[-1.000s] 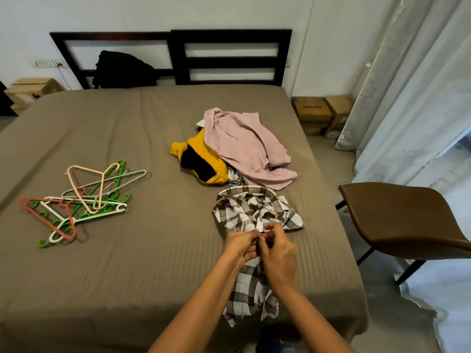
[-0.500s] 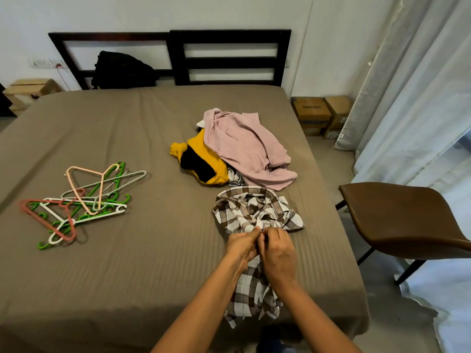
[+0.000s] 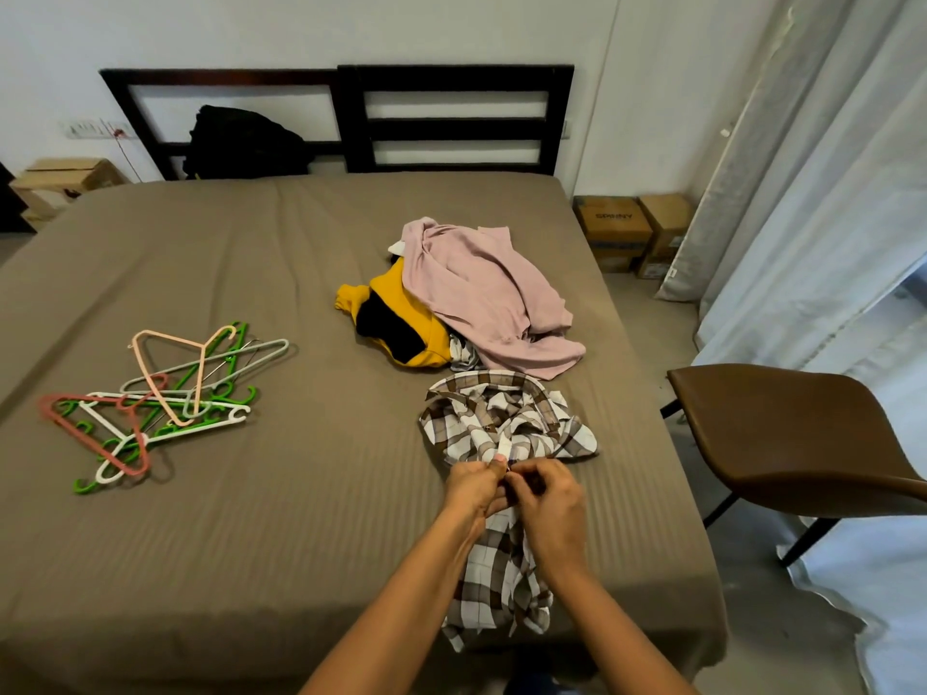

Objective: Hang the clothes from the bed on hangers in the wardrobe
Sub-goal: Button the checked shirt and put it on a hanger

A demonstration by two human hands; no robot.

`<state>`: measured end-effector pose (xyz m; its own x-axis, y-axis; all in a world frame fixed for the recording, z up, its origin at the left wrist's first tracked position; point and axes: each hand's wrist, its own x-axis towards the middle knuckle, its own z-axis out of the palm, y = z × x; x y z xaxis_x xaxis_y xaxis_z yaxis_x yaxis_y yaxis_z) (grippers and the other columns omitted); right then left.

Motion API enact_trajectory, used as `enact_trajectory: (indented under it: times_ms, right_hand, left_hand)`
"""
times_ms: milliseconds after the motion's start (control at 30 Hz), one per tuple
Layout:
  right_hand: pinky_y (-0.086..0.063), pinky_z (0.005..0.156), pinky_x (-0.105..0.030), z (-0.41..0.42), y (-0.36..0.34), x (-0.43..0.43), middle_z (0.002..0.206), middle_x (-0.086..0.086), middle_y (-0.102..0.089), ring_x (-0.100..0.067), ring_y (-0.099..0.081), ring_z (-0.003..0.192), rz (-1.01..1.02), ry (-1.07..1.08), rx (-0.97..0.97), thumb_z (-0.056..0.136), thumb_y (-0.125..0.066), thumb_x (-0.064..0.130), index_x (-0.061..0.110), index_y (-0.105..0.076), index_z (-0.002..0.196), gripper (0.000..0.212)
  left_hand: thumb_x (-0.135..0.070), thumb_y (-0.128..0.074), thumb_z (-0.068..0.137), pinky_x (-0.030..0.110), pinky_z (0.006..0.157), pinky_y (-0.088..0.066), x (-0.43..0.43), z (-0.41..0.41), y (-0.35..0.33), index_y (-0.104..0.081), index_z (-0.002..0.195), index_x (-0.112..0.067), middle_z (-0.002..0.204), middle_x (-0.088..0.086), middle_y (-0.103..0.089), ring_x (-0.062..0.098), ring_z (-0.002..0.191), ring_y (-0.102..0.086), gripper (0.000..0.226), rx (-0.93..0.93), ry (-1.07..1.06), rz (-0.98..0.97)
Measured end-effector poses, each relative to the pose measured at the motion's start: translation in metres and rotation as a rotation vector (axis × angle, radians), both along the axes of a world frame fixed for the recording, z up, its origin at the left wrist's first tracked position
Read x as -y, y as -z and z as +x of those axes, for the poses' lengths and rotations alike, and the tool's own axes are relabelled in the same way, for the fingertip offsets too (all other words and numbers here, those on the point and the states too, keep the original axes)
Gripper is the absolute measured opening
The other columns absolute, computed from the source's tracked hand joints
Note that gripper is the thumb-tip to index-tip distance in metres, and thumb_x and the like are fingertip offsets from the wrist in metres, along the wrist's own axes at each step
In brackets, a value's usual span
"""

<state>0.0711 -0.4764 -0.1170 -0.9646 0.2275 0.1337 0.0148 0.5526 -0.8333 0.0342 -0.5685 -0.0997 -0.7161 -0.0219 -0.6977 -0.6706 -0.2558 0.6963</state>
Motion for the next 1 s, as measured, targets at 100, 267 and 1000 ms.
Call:
enact_trajectory:
  times_ms: [100, 267, 1000]
  right_hand:
    - [-0.054, 0.064, -0.019, -0.01, -0.004, -0.008, 0.076, -0.003, -0.07, -0.009, -0.067, 0.07, -0.438, 0.056, 0.252, 0.076, -0.074, 0.003, 0.011, -0.07, 0.08, 0.01]
    - [-0.056, 0.071, -0.037, -0.024, -0.001, -0.013, 0.071, -0.014, -0.07, -0.026, -0.067, 0.072, -0.915, 0.112, 0.506, 0.074, -0.068, -0.013, -0.002, -0.067, 0.078, 0.011]
    - [-0.043, 0.048, -0.018, -0.017, -0.007, -0.006, 0.057, -0.002, -0.062, -0.009, -0.053, 0.051, -0.404, 0.059, 0.291, 0.083, -0.069, 0.017, 0.006, -0.067, 0.068, 0.017]
  left_hand:
    - [-0.018, -0.051, 0.097, 0.023, 0.058, -0.058, 0.002, 0.001, 0.008, -0.061, 0.082, -0.004, 0.079, 0.014, -0.068, 0.02, 0.072, -0.068, 0.023, -0.06, 0.039, -0.027]
    - [-0.022, -0.051, 0.097, 0.02, 0.056, -0.055, 0.007, 0.003, 0.012, -0.064, 0.077, -0.008, 0.08, 0.014, -0.066, 0.02, 0.072, -0.064, 0.027, -0.201, 0.133, -0.206]
    - [-0.011, -0.041, 0.098, 0.028, 0.08, -0.047, -0.01, 0.006, 0.019, -0.062, 0.111, -0.004, 0.107, 0.01, -0.065, 0.021, 0.097, -0.061, 0.026, -0.462, 0.245, -0.736]
